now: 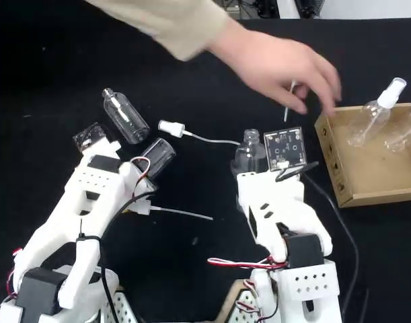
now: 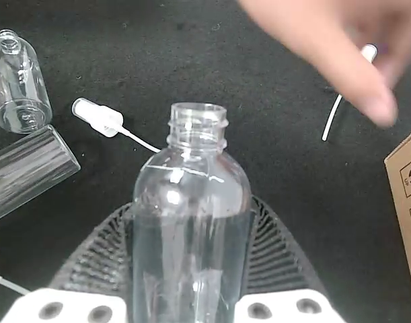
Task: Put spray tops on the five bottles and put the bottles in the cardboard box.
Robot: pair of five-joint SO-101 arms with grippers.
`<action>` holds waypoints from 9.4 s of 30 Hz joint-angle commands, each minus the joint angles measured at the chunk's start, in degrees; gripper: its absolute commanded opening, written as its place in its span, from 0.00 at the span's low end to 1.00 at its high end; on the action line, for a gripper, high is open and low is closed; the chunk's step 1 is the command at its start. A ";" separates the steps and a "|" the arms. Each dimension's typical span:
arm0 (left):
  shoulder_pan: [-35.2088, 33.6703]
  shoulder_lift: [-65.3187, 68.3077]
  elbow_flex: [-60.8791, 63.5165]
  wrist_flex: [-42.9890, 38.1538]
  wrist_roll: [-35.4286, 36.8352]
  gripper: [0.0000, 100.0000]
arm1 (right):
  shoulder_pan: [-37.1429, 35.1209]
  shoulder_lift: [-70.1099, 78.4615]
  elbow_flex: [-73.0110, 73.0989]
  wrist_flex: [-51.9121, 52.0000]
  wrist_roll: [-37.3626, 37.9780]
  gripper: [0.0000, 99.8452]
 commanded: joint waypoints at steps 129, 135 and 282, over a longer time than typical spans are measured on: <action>-1.27 -40.18 -4.00 -3.52 -19.78 0.03 | -5.45 -6.20 -1.27 2.46 -1.58 0.01; -1.71 -44.04 -3.91 -13.36 -19.78 0.03 | -12.40 -20.70 5.23 2.64 -1.49 0.01; -9.71 -77.80 18.59 -19.96 -26.29 0.22 | 8.35 0.57 -22.11 -13.98 1.93 0.01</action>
